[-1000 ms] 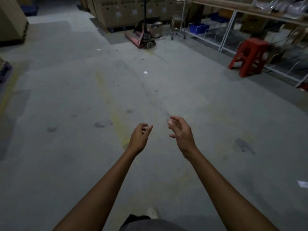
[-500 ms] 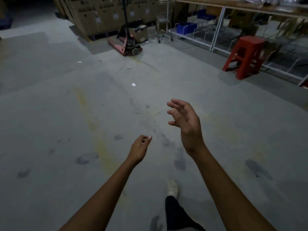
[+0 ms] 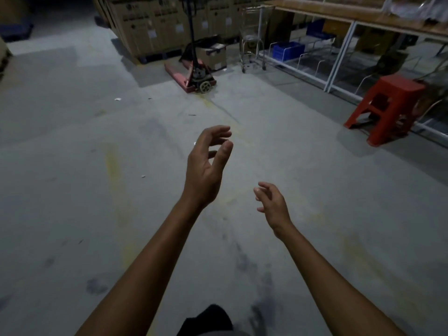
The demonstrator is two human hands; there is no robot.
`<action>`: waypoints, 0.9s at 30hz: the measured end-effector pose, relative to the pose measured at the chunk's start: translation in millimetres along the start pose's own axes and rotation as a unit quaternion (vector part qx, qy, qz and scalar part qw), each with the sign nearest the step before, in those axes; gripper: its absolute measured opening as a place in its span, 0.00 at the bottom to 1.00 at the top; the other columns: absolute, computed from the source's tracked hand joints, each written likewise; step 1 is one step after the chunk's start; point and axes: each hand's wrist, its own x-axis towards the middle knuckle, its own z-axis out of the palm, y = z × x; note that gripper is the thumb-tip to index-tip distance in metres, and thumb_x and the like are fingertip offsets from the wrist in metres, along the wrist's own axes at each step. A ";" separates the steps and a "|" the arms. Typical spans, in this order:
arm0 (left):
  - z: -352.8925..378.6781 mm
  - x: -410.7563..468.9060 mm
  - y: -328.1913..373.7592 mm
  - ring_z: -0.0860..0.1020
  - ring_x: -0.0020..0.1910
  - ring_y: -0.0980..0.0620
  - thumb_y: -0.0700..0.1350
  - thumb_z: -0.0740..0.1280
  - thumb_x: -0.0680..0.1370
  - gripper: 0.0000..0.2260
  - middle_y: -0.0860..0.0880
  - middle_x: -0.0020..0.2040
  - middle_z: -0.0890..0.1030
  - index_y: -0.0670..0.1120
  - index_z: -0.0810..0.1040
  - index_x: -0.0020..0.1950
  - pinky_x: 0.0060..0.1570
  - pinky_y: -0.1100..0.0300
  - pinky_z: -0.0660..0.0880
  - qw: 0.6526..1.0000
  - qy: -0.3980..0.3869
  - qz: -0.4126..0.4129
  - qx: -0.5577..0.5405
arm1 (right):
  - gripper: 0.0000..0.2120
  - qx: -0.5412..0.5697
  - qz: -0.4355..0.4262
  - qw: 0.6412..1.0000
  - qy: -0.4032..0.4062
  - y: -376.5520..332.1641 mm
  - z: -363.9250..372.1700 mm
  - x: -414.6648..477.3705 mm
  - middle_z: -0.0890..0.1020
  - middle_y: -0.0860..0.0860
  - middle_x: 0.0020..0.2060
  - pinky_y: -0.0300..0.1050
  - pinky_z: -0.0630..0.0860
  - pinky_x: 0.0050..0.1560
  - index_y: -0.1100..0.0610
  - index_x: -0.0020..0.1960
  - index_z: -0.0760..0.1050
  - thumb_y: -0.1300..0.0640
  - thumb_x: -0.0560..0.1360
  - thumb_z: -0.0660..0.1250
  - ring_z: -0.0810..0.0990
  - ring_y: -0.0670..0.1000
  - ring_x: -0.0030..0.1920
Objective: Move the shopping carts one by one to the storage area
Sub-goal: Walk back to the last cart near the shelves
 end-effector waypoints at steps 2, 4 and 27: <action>9.1 38.0 -32.2 0.79 0.56 0.49 0.57 0.60 0.79 0.17 0.47 0.57 0.80 0.50 0.74 0.62 0.51 0.53 0.78 1.000 0.011 0.017 -0.003 | 0.12 -0.002 0.021 1.000 0.004 12.1 4.0 47.4 0.79 0.53 0.59 0.49 0.80 0.50 0.50 0.62 0.74 0.49 0.80 0.67 0.79 0.52 0.58; 20.2 77.3 -77.9 0.80 0.56 0.50 0.57 0.60 0.79 0.17 0.47 0.57 0.80 0.49 0.75 0.62 0.51 0.54 0.78 1.000 0.016 0.015 -0.002 | 0.13 -0.002 0.030 1.000 0.005 23.0 10.2 98.6 0.79 0.53 0.60 0.49 0.79 0.51 0.50 0.62 0.74 0.49 0.80 0.67 0.79 0.52 0.58; 172.1 534.0 -565.8 0.77 0.56 0.51 0.64 0.61 0.80 0.21 0.50 0.57 0.79 0.49 0.77 0.60 0.49 0.58 0.71 0.886 -0.268 -0.349 0.146 | 0.19 0.043 -0.160 0.986 0.025 -162.0 51.1 691.4 0.81 0.45 0.61 0.53 0.80 0.56 0.42 0.61 0.74 0.39 0.72 0.65 0.80 0.48 0.60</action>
